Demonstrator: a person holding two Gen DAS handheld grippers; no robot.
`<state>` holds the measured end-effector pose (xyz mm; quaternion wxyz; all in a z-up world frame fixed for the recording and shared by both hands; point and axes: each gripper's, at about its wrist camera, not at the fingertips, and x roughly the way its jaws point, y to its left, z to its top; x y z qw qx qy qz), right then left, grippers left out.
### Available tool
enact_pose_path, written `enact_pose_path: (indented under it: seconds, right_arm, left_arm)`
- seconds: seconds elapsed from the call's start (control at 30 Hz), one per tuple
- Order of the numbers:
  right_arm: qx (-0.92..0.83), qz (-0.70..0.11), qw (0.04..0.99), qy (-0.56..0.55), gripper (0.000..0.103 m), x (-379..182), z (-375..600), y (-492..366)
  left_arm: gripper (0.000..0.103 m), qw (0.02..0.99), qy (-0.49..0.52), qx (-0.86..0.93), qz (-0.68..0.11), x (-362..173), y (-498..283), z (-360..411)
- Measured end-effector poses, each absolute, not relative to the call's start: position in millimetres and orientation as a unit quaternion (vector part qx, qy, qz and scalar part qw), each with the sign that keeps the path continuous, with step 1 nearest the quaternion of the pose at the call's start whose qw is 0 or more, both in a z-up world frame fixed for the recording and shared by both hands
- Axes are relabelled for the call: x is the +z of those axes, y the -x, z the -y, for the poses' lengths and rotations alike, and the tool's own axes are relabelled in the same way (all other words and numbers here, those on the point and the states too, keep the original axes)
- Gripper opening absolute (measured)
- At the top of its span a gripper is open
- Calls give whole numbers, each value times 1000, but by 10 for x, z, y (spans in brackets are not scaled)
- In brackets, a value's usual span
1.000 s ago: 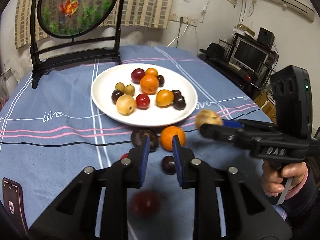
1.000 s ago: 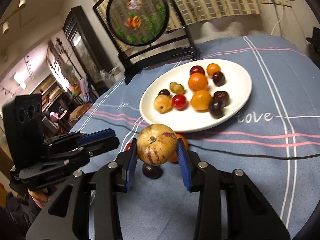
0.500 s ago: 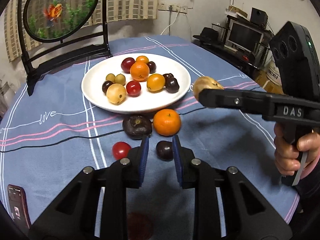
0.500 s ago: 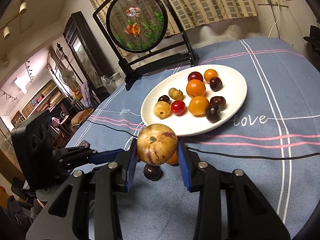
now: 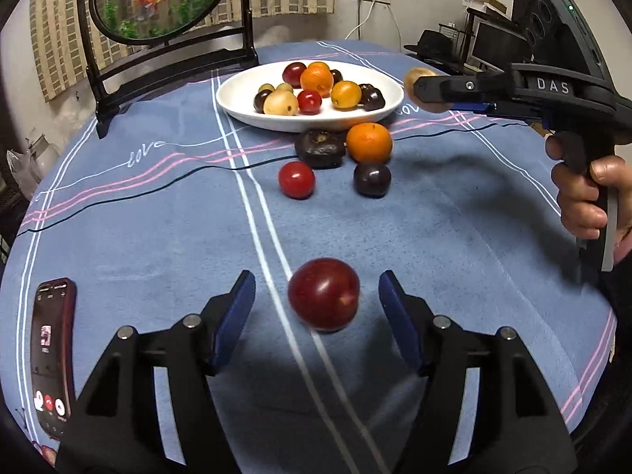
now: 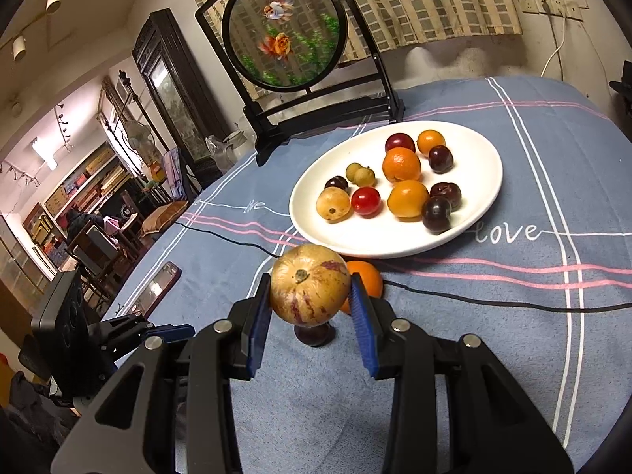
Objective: Organize fruits
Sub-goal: 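Carry the red plum and pale fruit to the plate and release with both tools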
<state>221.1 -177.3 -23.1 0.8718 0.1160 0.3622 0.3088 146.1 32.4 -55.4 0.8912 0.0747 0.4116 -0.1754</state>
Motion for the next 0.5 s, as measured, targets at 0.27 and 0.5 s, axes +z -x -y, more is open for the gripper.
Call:
enact_pose_path:
  seconds: [0.27, 0.5]
  right_arm:
    - [305, -365, 872, -116, 39, -228, 1801, -2201]
    - [268, -338, 896, -108, 39, -141, 1776, -2477]
  left_arm:
    - [39, 877, -51, -184, -442, -653, -1548, -328]
    - [40, 904, -23, -168, -392, -98, -2093, -185]
